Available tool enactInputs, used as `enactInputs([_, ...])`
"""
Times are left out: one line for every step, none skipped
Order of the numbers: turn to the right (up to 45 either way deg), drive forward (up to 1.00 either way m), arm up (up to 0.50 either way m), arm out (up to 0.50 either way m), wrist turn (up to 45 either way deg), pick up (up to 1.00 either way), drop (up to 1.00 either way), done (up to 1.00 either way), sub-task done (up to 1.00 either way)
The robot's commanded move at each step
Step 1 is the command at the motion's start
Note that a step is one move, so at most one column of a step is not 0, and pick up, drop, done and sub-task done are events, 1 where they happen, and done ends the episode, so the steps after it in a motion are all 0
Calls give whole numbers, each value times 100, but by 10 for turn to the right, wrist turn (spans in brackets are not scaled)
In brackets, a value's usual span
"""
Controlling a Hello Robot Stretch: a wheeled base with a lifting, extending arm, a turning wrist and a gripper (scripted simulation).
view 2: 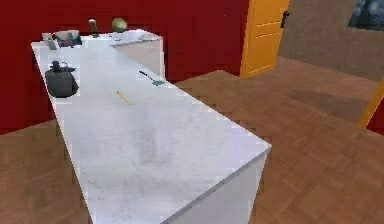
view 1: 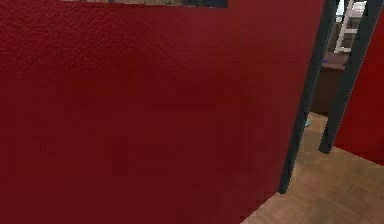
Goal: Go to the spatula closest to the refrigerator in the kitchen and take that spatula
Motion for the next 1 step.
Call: enactInputs([60, 0, 0, 0, 0, 0, 0, 0, 0])
